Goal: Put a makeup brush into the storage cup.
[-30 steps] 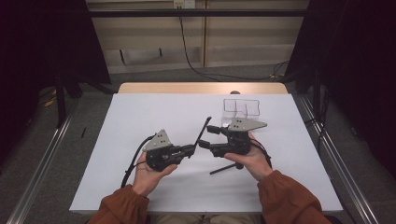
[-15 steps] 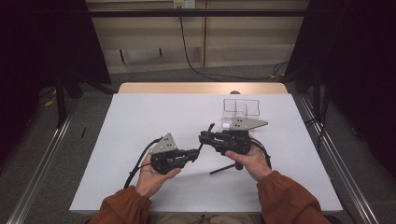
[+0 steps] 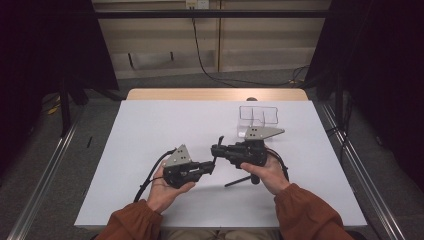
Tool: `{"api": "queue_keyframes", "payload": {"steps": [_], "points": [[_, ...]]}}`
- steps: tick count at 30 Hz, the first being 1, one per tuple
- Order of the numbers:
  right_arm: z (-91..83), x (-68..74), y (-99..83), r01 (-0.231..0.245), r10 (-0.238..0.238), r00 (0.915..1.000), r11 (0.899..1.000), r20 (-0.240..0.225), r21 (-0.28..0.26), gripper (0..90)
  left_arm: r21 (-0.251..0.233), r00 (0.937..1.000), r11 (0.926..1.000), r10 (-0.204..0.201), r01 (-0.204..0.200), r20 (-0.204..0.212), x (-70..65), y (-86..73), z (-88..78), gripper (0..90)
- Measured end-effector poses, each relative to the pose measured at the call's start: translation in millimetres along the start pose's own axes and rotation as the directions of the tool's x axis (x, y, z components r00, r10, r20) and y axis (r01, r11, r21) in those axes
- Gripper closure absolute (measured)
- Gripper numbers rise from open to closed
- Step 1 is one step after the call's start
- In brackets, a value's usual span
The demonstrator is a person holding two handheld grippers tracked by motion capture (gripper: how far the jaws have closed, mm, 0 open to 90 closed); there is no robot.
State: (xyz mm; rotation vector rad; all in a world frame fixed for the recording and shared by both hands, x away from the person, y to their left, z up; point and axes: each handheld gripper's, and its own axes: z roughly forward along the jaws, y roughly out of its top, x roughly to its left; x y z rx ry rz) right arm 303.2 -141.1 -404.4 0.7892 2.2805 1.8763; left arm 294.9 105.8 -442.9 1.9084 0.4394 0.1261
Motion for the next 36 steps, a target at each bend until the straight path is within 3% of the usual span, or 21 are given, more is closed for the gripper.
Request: {"api": "queue_keyframes", "payload": {"steps": [20, 25, 32, 36], "points": [[-2.1, 2.1, 3.0, 0.025, -0.025, 0.9997, 0.999, 0.01, -0.023, 84.5, -0.028, 0.9977, 0.9984, -0.05, 0.049, -0.046, 3.0, 2.4, -8.3, 64.0], [-4.8, 1.1, 4.3, 0.023, -0.023, 0.9996, 0.999, 0.016, -0.034, 84.5, -0.046, 0.994, 0.9967, -0.071, 0.067, -0.083, 4.5, 3.4, -13.2, 54.2], [-7.5, 1.8, 5.5, 0.027, -0.026, 0.9994, 0.999, 0.024, -0.034, 84.4, -0.045, 0.9899, 0.996, -0.082, 0.077, -0.116, 3.3, 3.7, -17.7, 32.4], [-9.1, 1.1, 6.4, 0.032, -0.031, 0.9991, 0.999, 0.029, -0.036, 84.4, -0.058, 0.9841, 0.9941, -0.1, 0.092, -0.147, 4.7, 4.1, -21.0, 20.0]]}}
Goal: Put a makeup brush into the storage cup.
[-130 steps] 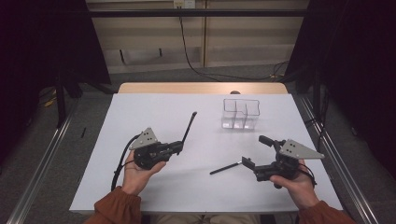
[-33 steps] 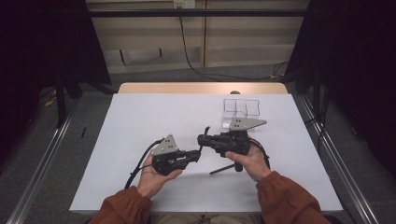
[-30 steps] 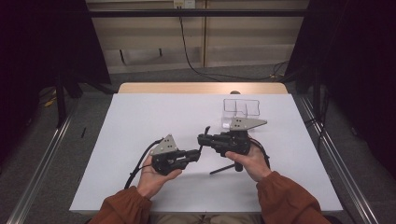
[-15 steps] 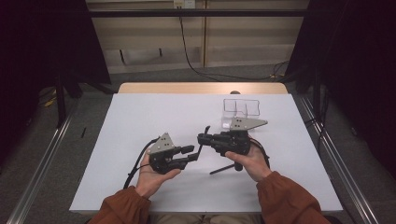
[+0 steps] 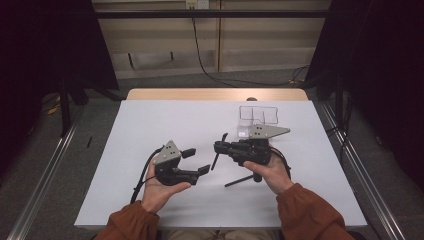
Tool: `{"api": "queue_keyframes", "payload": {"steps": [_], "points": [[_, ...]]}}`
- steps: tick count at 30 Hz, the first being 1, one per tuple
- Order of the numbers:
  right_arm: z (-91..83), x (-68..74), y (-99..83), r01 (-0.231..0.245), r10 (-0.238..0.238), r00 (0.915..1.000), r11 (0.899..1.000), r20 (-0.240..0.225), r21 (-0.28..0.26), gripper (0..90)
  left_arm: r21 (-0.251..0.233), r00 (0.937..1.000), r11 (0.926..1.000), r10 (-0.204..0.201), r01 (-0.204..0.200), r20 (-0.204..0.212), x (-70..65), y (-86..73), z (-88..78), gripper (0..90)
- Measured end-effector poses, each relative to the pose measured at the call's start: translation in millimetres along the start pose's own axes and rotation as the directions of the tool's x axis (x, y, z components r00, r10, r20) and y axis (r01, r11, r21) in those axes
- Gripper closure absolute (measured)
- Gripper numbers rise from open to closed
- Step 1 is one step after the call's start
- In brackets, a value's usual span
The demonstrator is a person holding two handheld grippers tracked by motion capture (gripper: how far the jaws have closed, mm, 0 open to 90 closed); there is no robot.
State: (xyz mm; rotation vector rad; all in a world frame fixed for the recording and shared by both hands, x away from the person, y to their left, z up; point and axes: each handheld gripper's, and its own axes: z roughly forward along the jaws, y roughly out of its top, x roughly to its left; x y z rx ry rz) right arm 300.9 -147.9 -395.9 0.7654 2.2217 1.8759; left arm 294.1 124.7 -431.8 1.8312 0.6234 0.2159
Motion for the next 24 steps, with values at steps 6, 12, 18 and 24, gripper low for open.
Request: {"api": "queue_keyframes", "payload": {"steps": [6, 12, 18, 24], "points": [[-1.8, -1.4, -0.2, -0.006, 0.006, 0.9999, 1.0, 0.01, 0.001, 84.4, -0.006, 0.9991, 0.9994, -0.034, 0.034, -0.024, 5.6, 2.0, -3.9, 4.3], [-3.7, -2.4, 0.0, -0.006, 0.006, 0.9998, 1.0, 0.017, 0.003, 84.4, 0.006, 0.9982, 0.9992, -0.039, 0.039, -0.045, 7.0, 3.3, -7.4, 2.3], [-7.5, -4.4, 0.0, -0.007, 0.007, 0.9996, 1.0, 0.027, 0.004, 84.4, 0.002, 0.992, 0.9998, -0.021, 0.022, -0.124, 11.4, 3.3, -16.5, 2.1], [-9.9, -5.8, 0.5, -0.005, 0.005, 0.9992, 1.0, 0.039, 0.003, 84.4, -0.024, 0.9879, 0.9995, -0.025, 0.022, -0.153, 15.3, 4.0, -25.9, 2.1]]}}
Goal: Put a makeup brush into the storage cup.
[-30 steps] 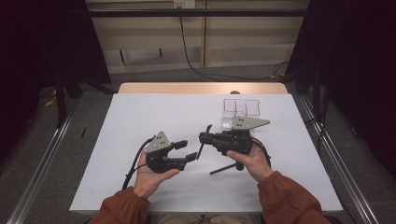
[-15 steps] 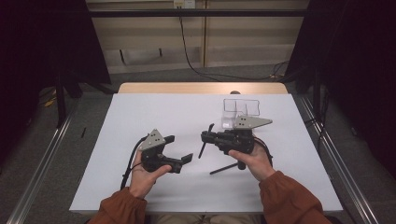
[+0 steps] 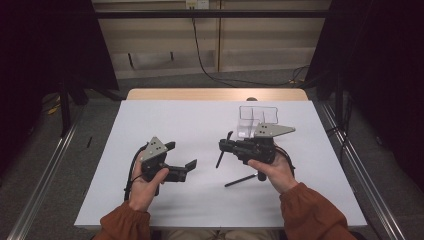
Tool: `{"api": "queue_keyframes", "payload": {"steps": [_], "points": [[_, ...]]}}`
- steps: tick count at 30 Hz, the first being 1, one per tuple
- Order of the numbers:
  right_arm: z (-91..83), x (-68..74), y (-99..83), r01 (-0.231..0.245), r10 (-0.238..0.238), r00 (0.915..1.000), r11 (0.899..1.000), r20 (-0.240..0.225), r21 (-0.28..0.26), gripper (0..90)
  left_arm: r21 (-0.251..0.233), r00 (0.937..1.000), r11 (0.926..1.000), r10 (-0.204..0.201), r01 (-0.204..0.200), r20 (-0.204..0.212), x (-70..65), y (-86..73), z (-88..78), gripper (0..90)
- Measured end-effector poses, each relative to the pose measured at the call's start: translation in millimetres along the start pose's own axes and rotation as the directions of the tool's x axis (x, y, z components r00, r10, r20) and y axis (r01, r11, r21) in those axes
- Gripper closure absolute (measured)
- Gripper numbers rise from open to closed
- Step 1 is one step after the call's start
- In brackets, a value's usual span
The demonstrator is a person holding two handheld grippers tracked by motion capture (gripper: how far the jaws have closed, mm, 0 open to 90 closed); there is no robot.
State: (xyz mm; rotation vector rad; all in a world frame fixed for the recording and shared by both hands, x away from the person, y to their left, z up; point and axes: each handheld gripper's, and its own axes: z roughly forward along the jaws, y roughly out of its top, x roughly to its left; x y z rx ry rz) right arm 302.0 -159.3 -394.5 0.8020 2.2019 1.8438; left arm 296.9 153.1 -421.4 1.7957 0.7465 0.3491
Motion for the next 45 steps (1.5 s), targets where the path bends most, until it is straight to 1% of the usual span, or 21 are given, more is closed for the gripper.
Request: {"api": "queue_keyframes", "payload": {"steps": [4, 6, 8, 10, 13, 14, 16, 20, 23, 27, 28, 31, 32, 33, 35, 37, 39, 40, 41, 44, 45], "points": [[-2.6, -1.7, 0.4, -0.002, 0.002, 1.0, 1.0, 0.008, 0.003, 84.4, -0.016, 0.9999, 0.9998, 0.009, -0.009, -0.006, 3.0, 0.5, -4.3, 2.1], [-4.3, -2.6, 0.2, -0.002, 0.002, 0.9999, 1.0, 0.013, 0.005, 84.4, -0.018, 0.9983, 0.9987, 0.048, -0.049, -0.034, 2.2, -0.7, -5.7, 3.0], [-6.4, -3.6, 0.2, -0.002, 0.002, 0.9998, 1.0, 0.02, 0.007, 84.3, -0.024, 0.9988, 0.9991, 0.033, -0.034, -0.036, 2.3, -2.0, -7.1, 2.7], [-8.8, -4.6, 0.3, 0.002, -0.002, 0.9995, 1.0, 0.032, 0.008, 84.4, -0.026, 0.9985, 0.999, 0.034, -0.035, -0.044, 4.4, -2.9, -9.8, 2.9], [-12.8, -6.3, 0.2, 0.002, -0.003, 0.999, 1.0, 0.045, 0.014, 84.3, -0.037, 0.9992, 0.9993, 0.007, -0.008, -0.039, 9.2, -4.3, -14.9, 2.9], [-14.1, -6.8, 0.2, 0.003, -0.004, 0.9987, 1.0, 0.051, 0.014, 84.4, -0.04, 0.9987, 0.9992, 0.007, -0.009, -0.05, 10.3, -4.7, -17.2, 3.1], [-16.7, -7.7, 0.5, 0.001, -0.001, 0.9983, 1.0, 0.059, 0.01, 84.3, -0.047, 0.997, 0.9986, 0.021, -0.025, -0.074, 10.6, -5.8, -21.8, 2.6], [-19.9, -9.2, 0.4, -0.001, 0.001, 0.9978, 1.0, 0.067, 0.005, 84.3, -0.069, 0.9965, 0.9976, -0.008, 0.002, -0.083, 13.0, -8.6, -30.7, 2.2], [-21.8, -10.5, 0.5, 0.0, 0.0, 0.9973, 1.0, 0.073, 0.003, 84.3, -0.062, 0.9945, 0.998, 0.005, -0.011, -0.105, 15.6, -13.7, -39.7, 2.1], [-24.4, -12.8, 0.3, -0.005, 0.005, 0.9966, 1.0, 0.082, -0.001, 84.3, -0.053, 0.9939, 0.9985, 0.007, -0.013, -0.11, 19.9, -20.0, -51.5, 2.1], [-24.9, -13.5, 0.4, -0.005, 0.005, 0.9965, 1.0, 0.084, 0.0, 84.3, -0.054, 0.9931, 0.9985, 0.001, -0.008, -0.117, 20.6, -20.8, -54.1, 2.1], [-26.8, -15.0, 0.7, -0.007, 0.007, 0.996, 1.0, 0.089, -0.002, 84.3, -0.09, 0.9882, 0.9957, -0.034, 0.021, -0.149, 18.8, -21.1, -61.8, 2.1], [-27.3, -15.5, 0.6, -0.01, 0.01, 0.9957, 1.0, 0.092, -0.006, 84.3, -0.099, 0.9877, 0.9951, -0.026, 0.011, -0.154, 18.6, -21.3, -64.5, 2.1], [-27.8, -16.2, 0.5, -0.011, 0.012, 0.9956, 1.0, 0.093, -0.005, 84.3, -0.112, 0.987, 0.9936, -0.032, 0.014, -0.158, 18.1, -22.1, -67.1, 2.1], [-29.1, -17.3, 0.2, -0.011, 0.012, 0.9951, 1.0, 0.098, -0.004, 84.3, -0.114, 0.986, 0.9933, -0.036, 0.017, -0.163, 18.5, -24.7, -72.6, 2.1], [-31.7, -18.5, 0.4, -0.009, 0.01, 0.9944, 1.0, 0.105, -0.011, 84.3, -0.106, 0.9846, 0.9943, -0.009, -0.01, -0.175, 20.0, -29.7, -77.5, 2.1], [-35.2, -20.1, 0.6, -0.004, 0.006, 0.9924, 1.0, 0.123, -0.021, 84.3, -0.116, 0.9831, 0.9932, -0.007, -0.014, -0.183, 23.9, -36.1, -81.3, 2.1], [-36.8, -21.3, 0.8, -0.004, 0.007, 0.9918, 1.0, 0.128, -0.025, 84.3, -0.116, 0.98, 0.9931, -0.01, -0.014, -0.199, 26.5, -38.5, -82.7, 2.1], [-37.9, -22.3, 1.0, -0.005, 0.008, 0.9912, 1.0, 0.132, -0.025, 84.3, -0.122, 0.9751, 0.9924, -0.019, -0.009, -0.221, 28.4, -40.5, -83.6, 2.1], [-38.8, -26.8, 1.0, -0.01, 0.012, 0.9892, 1.0, 0.146, -0.016, 84.3, -0.13, 0.9681, 0.9915, -0.033, 0.0, -0.249, 32.6, -44.6, -85.1, 2.1], [-39.0, -28.3, 1.2, -0.012, 0.014, 0.9885, 1.0, 0.15, -0.015, 84.3, -0.131, 0.9681, 0.9914, -0.04, 0.007, -0.247, 33.2, -45.7, -85.3, 2.1]]}}
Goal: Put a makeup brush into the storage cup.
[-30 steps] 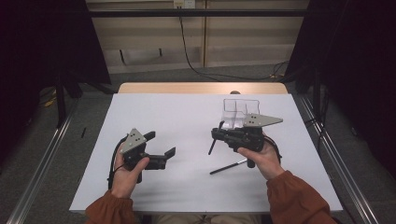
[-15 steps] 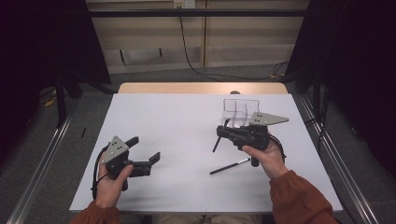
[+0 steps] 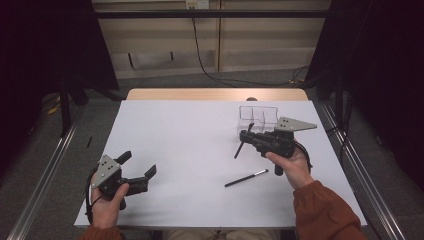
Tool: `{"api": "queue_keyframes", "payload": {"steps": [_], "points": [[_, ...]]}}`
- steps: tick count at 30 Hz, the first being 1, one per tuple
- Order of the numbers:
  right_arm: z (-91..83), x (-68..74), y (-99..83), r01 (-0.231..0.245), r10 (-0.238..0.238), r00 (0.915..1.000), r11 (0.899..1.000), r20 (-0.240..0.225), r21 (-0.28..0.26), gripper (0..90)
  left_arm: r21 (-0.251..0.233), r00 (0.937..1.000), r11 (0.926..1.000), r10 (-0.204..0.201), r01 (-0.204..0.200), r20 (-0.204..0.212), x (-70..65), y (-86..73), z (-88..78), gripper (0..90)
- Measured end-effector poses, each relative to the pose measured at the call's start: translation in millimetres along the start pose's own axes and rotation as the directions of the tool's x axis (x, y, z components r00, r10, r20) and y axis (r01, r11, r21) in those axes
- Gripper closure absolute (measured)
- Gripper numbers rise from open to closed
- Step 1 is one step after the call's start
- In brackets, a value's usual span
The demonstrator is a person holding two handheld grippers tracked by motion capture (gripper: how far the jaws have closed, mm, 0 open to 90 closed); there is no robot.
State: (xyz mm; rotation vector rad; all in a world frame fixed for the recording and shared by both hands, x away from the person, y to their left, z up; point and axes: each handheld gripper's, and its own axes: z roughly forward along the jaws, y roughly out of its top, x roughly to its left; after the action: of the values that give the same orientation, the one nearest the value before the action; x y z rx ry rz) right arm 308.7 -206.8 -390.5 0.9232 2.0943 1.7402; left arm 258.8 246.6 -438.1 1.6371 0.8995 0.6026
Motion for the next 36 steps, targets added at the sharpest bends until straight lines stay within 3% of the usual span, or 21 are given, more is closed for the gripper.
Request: {"api": "queue_keyframes", "payload": {"steps": [8, 10, 13, 19, 22, 23, 24, 31, 36], "points": [[-6.1, -10.0, 6.2, -0.007, 0.008, 0.9991, 1.0, 0.043, -0.015, 84.3, 0.031, 1.0, 0.9995, -0.004, 0.004, 0.006, -2.3, -3.9, -2.1, 2.1], [-8.6, -13.2, 7.9, -0.011, 0.012, 0.998, 1.0, 0.062, -0.01, 84.2, 0.027, 0.9995, 0.9994, -0.024, 0.024, 0.018, -2.5, -4.4, -3.7, 2.1], [-11.8, -17.7, 12.1, -0.011, 0.012, 0.9973, 1.0, 0.073, -0.015, 84.2, 0.042, 0.9998, 0.9991, 0.01, -0.01, 0.016, -2.6, -3.7, -4.3, 2.2], [-13.2, -26.7, 19.4, -0.012, 0.014, 0.9953, 1.0, 0.096, -0.026, 84.2, 0.038, 1.0, 0.9993, 0.0, 0.0, 0.004, -0.4, -4.4, -6.8, 2.1], [-11.9, -31.1, 23.2, -0.017, 0.02, 0.9939, 0.999, 0.109, -0.032, 84.2, 0.031, 0.9996, 0.9992, 0.025, -0.025, -0.009, -2.7, -2.6, -8.0, 2.2], [-11.5, -32.1, 24.3, -0.015, 0.019, 0.9938, 0.999, 0.11, -0.037, 84.2, 0.034, 0.9994, 0.9988, 0.035, -0.035, 0.005, -3.6, -2.1, -8.5, 2.2], [-11.0, -32.3, 25.7, -0.016, 0.02, 0.9937, 0.999, 0.11, -0.037, 84.2, 0.035, 0.9994, 0.999, 0.028, -0.029, 0.022, -4.5, -2.3, -8.0, 2.1], [-8.4, -35.9, 41.8, 0.009, -0.003, 0.9922, 0.999, 0.125, -0.046, 84.3, 0.033, 0.9998, 0.9993, 0.016, -0.016, 0.007, -1.0, -3.0, -7.4, 2.2], [-4.5, -41.3, 56.3, 0.032, -0.025, 0.9888, 0.999, 0.147, -0.043, 84.2, 0.041, 0.9991, 0.9985, 0.035, -0.036, 0.025, -2.8, -2.7, -6.1, 2.1]]}}
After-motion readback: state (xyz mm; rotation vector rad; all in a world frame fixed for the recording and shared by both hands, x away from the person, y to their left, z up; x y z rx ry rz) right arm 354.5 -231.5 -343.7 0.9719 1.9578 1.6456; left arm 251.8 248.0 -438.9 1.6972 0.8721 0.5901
